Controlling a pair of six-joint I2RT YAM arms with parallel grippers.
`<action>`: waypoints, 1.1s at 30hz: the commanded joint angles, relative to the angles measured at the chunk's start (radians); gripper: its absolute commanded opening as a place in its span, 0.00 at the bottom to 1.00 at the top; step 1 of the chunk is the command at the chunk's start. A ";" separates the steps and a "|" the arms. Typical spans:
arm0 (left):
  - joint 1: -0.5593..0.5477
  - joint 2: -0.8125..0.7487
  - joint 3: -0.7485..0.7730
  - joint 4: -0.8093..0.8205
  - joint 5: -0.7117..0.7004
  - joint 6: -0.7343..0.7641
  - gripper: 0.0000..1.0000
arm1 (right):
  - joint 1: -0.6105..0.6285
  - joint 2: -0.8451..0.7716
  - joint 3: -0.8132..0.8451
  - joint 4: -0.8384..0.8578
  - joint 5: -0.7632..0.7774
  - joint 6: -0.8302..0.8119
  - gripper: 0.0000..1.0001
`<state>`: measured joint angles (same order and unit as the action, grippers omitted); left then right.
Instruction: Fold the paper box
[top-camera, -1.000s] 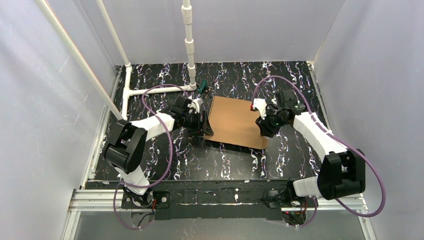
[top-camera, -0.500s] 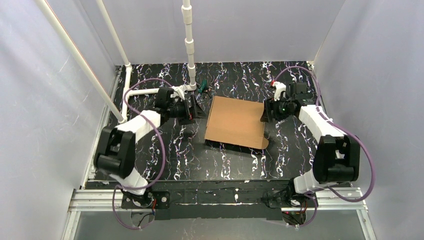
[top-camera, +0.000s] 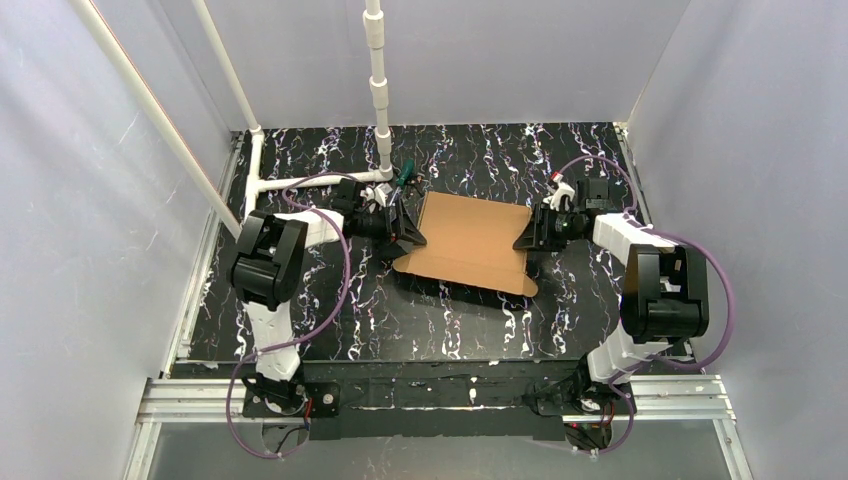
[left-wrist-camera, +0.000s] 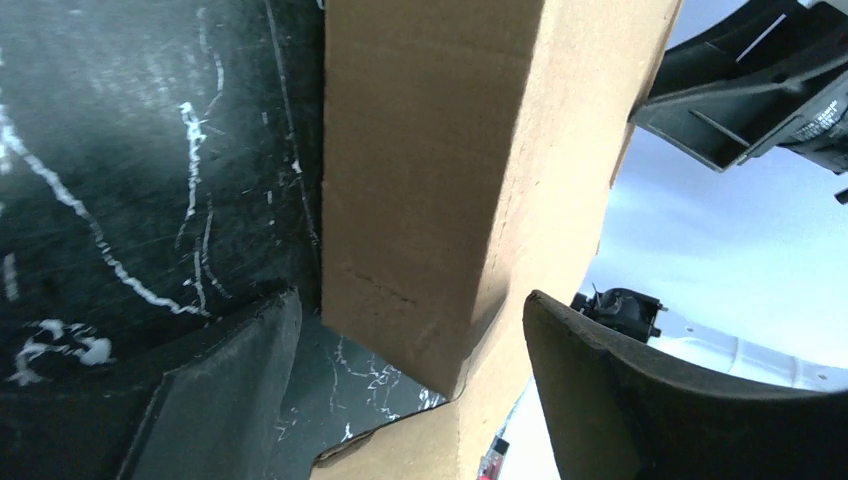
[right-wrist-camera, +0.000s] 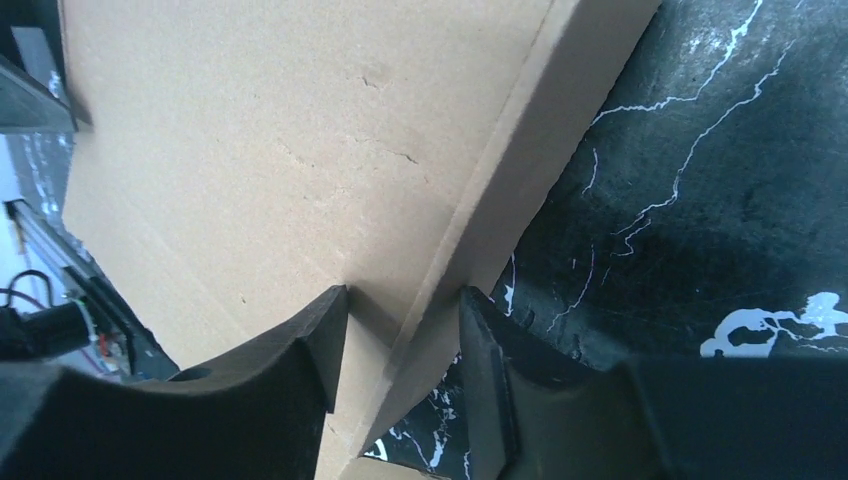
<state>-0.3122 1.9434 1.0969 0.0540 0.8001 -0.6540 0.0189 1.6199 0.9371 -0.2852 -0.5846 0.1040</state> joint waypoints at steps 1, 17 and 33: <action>-0.020 0.024 0.037 -0.008 0.056 -0.005 0.79 | -0.010 0.040 -0.017 0.030 -0.090 0.054 0.48; 0.051 -0.292 -0.171 0.035 -0.179 -0.068 0.83 | 0.218 -0.415 0.037 -0.427 0.045 -0.999 0.98; 0.181 -0.637 -0.569 0.143 -0.125 -0.421 0.98 | 0.859 -0.375 -0.190 -0.068 0.689 -1.057 0.98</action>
<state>-0.1349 1.3155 0.5896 0.1726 0.5846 -0.9524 0.8097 1.2434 0.8001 -0.5037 -0.1406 -0.9443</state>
